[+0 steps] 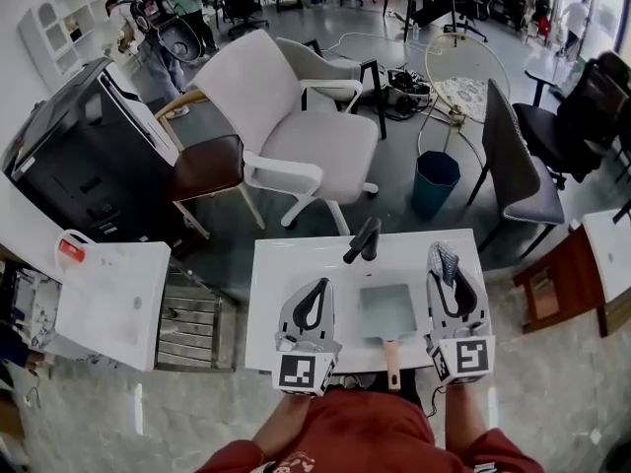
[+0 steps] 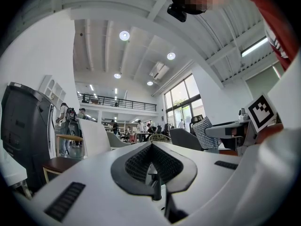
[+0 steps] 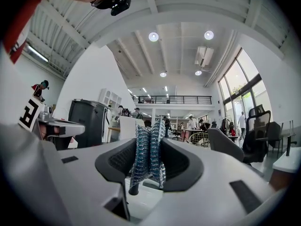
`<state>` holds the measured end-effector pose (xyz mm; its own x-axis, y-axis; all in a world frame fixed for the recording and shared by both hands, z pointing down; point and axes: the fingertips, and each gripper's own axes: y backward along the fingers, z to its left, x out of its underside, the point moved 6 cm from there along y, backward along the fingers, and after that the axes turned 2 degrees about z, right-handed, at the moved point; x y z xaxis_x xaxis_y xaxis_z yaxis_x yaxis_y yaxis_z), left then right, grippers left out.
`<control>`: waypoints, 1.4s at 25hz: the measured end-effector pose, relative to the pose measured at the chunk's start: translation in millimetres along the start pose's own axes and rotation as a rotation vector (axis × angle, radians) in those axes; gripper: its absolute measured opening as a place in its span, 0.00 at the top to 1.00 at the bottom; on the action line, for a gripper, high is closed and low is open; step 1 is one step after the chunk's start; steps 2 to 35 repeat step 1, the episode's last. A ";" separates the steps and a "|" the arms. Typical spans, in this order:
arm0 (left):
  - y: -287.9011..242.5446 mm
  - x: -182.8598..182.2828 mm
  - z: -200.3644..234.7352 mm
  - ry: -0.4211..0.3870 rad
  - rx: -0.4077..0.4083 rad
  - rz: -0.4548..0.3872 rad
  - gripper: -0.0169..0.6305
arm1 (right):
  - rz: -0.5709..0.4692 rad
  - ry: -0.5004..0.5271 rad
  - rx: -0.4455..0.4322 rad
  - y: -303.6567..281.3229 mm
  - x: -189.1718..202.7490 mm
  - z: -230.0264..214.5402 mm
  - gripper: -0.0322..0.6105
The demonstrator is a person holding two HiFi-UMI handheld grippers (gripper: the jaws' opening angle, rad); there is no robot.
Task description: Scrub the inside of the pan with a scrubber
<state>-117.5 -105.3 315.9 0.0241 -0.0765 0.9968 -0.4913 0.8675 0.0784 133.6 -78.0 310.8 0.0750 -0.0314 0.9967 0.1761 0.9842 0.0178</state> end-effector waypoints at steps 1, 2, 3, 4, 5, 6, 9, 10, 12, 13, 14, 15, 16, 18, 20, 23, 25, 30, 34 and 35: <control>-1.3 -0.6 -0.1 -0.003 0.002 -0.003 0.96 | 0.003 -0.002 0.001 -0.9 -0.6 -0.1 0.69; -1.3 -0.6 -0.1 -0.003 0.002 -0.003 0.96 | 0.003 -0.002 0.001 -0.9 -0.6 -0.1 0.69; -1.3 -0.6 -0.1 -0.003 0.002 -0.003 0.96 | 0.003 -0.002 0.001 -0.9 -0.6 -0.1 0.69; -1.3 -0.6 -0.1 -0.003 0.002 -0.003 0.96 | 0.003 -0.002 0.001 -0.9 -0.6 -0.1 0.69; -1.3 -0.6 -0.1 -0.003 0.002 -0.003 0.96 | 0.003 -0.002 0.001 -0.9 -0.6 -0.1 0.69; -1.3 -0.6 -0.1 -0.003 0.002 -0.003 0.96 | 0.003 -0.002 0.001 -0.9 -0.6 -0.1 0.69; -1.3 -0.6 -0.1 -0.003 0.002 -0.003 0.96 | 0.003 -0.002 0.001 -0.9 -0.6 -0.1 0.69; -1.3 -0.6 -0.1 -0.003 0.002 -0.003 0.96 | 0.003 -0.002 0.001 -0.9 -0.6 -0.1 0.69; -1.3 -0.6 -0.1 -0.003 0.002 -0.003 0.96 | 0.003 -0.002 0.001 -0.9 -0.6 -0.1 0.69; -1.3 -0.6 -0.1 -0.003 0.002 -0.003 0.96 | 0.003 -0.002 0.001 -0.9 -0.6 -0.1 0.69; -1.3 -0.6 -0.1 -0.003 0.002 -0.003 0.96 | 0.003 -0.002 0.001 -0.9 -0.6 -0.1 0.69; -1.3 -0.6 -0.1 -0.003 0.002 -0.003 0.96 | 0.003 -0.002 0.001 -0.9 -0.6 -0.1 0.69; -1.3 -0.6 -0.1 -0.003 0.002 -0.003 0.96 | 0.003 -0.002 0.001 -0.9 -0.6 -0.1 0.69; -1.3 -0.6 -0.1 -0.003 0.002 -0.003 0.96 | 0.003 -0.002 0.001 -0.9 -0.6 -0.1 0.69; -1.3 -0.6 -0.1 -0.003 0.002 -0.003 0.96 | 0.003 -0.002 0.001 -0.9 -0.6 -0.1 0.69; -1.3 -0.6 -0.1 -0.003 0.002 -0.003 0.96 | 0.003 -0.002 0.001 -0.9 -0.6 -0.1 0.69; -1.3 -0.6 -0.1 -0.003 0.002 -0.003 0.96 | 0.003 -0.002 0.001 -0.9 -0.6 -0.1 0.69; -1.3 -0.6 -0.1 -0.003 0.002 -0.003 0.96 | 0.003 -0.002 0.001 -0.9 -0.6 -0.1 0.69; -1.3 -0.6 -0.1 -0.003 0.002 -0.003 0.96 | 0.003 -0.002 0.001 -0.9 -0.6 -0.1 0.69; -1.3 -0.6 -0.1 -0.003 0.002 -0.003 0.96 | 0.003 -0.002 0.001 -0.9 -0.6 -0.1 0.69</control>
